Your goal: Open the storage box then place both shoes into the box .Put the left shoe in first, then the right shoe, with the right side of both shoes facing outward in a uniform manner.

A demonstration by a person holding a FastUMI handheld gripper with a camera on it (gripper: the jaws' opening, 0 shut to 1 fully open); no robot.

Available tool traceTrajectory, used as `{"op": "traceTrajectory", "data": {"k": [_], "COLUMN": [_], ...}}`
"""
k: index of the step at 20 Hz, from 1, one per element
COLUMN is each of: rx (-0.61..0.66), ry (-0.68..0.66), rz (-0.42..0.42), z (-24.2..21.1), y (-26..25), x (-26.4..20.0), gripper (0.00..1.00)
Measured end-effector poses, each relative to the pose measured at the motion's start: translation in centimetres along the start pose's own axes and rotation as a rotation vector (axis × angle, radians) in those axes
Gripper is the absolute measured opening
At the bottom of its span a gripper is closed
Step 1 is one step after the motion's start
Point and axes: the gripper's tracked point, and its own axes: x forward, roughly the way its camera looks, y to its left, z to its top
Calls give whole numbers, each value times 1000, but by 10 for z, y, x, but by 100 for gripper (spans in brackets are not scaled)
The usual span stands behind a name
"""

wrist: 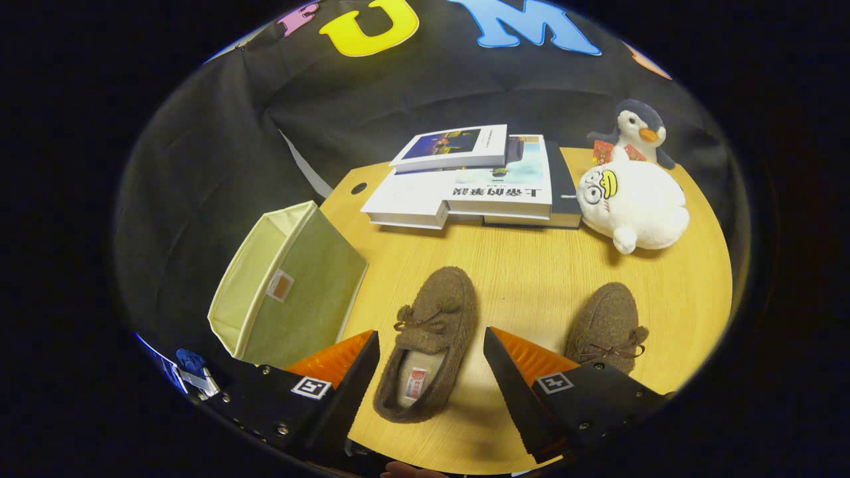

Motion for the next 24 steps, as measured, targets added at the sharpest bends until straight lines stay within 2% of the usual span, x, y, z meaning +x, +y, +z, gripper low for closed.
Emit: {"op": "traceTrajectory", "data": {"k": [5,9,10,11,13,14,15,18,24], "rx": [-25,3,15,19,20,32,50,52,38], "ry": [91,165,166,169,193,191,208,226,203], "rz": [-51,-125,-123,-119,-137,-162,-183,-191,-148], "z": [-30,-42,-40,-39,-42,-39,-42,-36,-1], "y": [-14,-29,-30,-28,-29,-32,-34,-31,-1], "x": [22,58,68,76,82,81,80,72,36], "gripper": [96,88,77,72,47,17,6,0,0]}}
